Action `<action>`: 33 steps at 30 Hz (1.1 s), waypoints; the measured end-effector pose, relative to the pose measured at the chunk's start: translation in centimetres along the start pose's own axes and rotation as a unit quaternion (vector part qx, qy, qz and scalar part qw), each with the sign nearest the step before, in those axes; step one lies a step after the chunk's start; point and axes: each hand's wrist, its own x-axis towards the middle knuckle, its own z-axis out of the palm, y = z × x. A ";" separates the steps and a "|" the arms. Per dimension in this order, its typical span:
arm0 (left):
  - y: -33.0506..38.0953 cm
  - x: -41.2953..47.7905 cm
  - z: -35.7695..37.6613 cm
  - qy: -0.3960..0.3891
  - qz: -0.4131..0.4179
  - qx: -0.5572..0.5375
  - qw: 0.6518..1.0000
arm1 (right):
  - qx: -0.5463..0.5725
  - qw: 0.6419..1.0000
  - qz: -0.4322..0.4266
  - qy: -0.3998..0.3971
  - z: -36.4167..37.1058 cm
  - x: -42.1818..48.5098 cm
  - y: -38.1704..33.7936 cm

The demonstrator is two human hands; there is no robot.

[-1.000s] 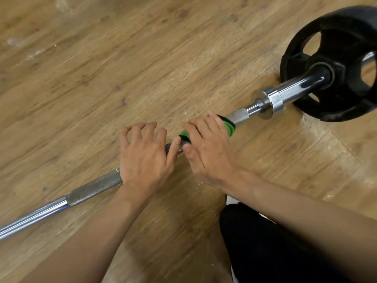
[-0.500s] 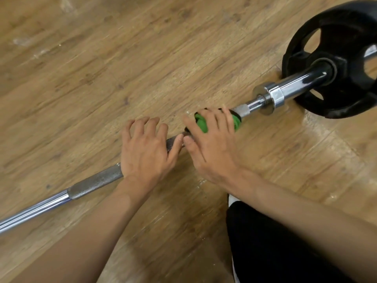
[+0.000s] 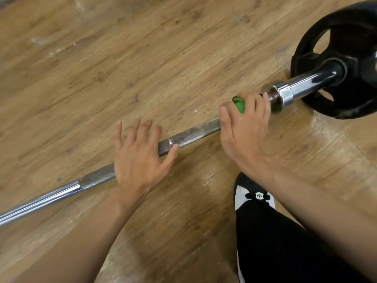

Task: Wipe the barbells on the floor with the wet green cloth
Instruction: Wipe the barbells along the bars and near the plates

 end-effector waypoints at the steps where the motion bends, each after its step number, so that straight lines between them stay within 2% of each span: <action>1: 0.1 0.1 0.0 0.004 0.001 0.004 1.000 | 0.010 1.000 -0.016 -0.010 0.2 -0.7 -1.3; 5: 0.1 0.0 0.3 0.019 0.014 0.011 1.000 | 0.035 0.975 -0.187 -0.117 0.4 -3.7 -5.2; 8: -0.2 0.3 0.3 0.027 0.012 0.012 1.000 | 0.011 0.949 -0.276 -0.153 0.6 -2.9 -4.0; 9: -0.2 0.5 0.4 0.025 0.010 0.011 1.000 | 0.001 0.951 -0.271 -0.146 0.6 -2.2 -2.8; 12: -0.5 1.1 0.7 0.024 0.004 0.015 1.000 | -0.024 0.982 -0.169 -0.084 0.1 0.5 2.1; 14: -0.7 1.5 0.7 0.028 0.000 0.012 1.000 | -0.040 0.989 -0.127 -0.060 -0.5 1.9 4.2; 18: -1.0 2.8 0.5 0.015 -0.015 0.012 1.000 | -0.017 0.999 -0.015 -0.027 0.3 2.1 0.3; 20: -1.3 3.3 0.5 0.008 -0.018 0.014 1.000 | 0.015 0.998 -0.037 -0.048 1.2 -0.1 -3.6; 22: -1.6 3.9 0.5 0.013 -0.017 0.009 1.000 | 0.053 0.987 -0.122 -0.085 1.9 -1.5 -5.8; 25: -2.2 4.6 0.3 0.019 -0.018 0.008 1.000 | 0.042 0.964 -0.243 -0.095 2.7 0.3 -4.0; 27: -2.5 5.1 0.3 0.022 -0.014 0.008 1.000 | -0.003 0.956 -0.284 -0.075 3.3 2.4 -0.9; 30: -2.9 5.7 0.4 0.029 -0.008 0.007 1.000 | -0.013 0.979 -0.202 -0.019 3.2 4.6 3.1; 33: -3.2 6.7 0.2 0.023 -0.020 0.003 1.000 | -0.006 0.994 -0.109 0.025 3.1 5.4 3.1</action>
